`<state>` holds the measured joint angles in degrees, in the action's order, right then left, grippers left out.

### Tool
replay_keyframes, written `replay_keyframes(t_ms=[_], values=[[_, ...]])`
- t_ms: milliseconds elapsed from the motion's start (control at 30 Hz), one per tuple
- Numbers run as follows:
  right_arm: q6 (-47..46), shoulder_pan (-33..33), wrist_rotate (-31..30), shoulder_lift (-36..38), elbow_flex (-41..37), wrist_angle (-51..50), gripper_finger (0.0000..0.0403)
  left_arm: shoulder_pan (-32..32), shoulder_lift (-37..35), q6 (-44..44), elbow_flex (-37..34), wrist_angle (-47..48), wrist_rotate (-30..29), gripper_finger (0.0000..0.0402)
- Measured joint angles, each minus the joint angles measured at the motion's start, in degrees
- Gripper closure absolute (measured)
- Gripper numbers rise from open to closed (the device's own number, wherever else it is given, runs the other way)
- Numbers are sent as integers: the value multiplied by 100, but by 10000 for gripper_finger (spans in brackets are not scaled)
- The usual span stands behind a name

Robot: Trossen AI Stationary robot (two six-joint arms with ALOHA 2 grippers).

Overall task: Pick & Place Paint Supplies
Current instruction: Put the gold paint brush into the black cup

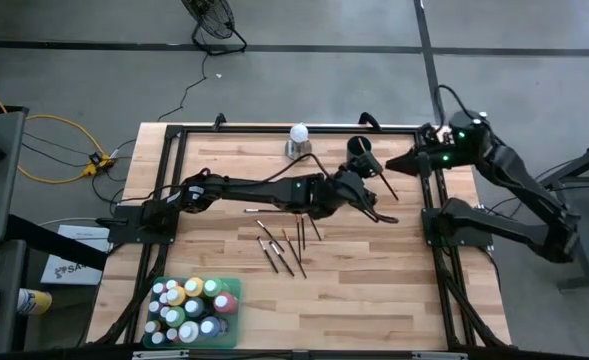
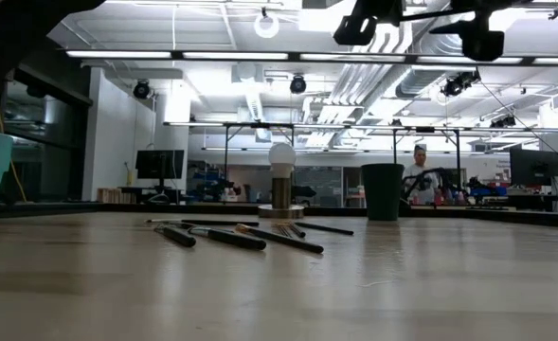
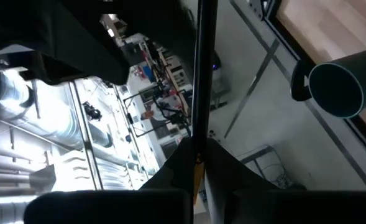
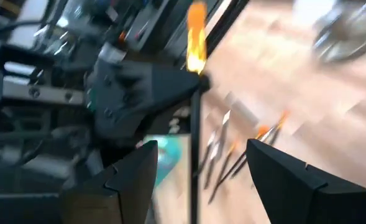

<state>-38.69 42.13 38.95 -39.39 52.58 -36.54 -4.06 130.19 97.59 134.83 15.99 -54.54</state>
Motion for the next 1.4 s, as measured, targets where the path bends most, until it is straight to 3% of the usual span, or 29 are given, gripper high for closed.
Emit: replay_keyframes(t_ms=[200, 600, 800, 1067, 1233, 1400], values=[[0, 113, 1122, -410, 4, -17, 164, -19, 0, 12, 0, 13, -5, 394], [292, 105, 1291, -1114, 4, 643, 172, -49, 0, -4, 1, 37, 26, 394], [435, 103, 1604, -1343, 4, 646, 234, -49, 0, -31, 2, 46, 39, 394], [437, 103, 1535, -1387, 4, 913, 378, -47, 0, -14, -1, 63, 30, 394], [534, 101, 1515, -1378, 4, 931, 383, -45, 0, -41, -1, 55, 33, 384], [630, 103, 1522, -1378, 4, 952, 383, -41, 0, -419, -1, 36, 174, 346]])
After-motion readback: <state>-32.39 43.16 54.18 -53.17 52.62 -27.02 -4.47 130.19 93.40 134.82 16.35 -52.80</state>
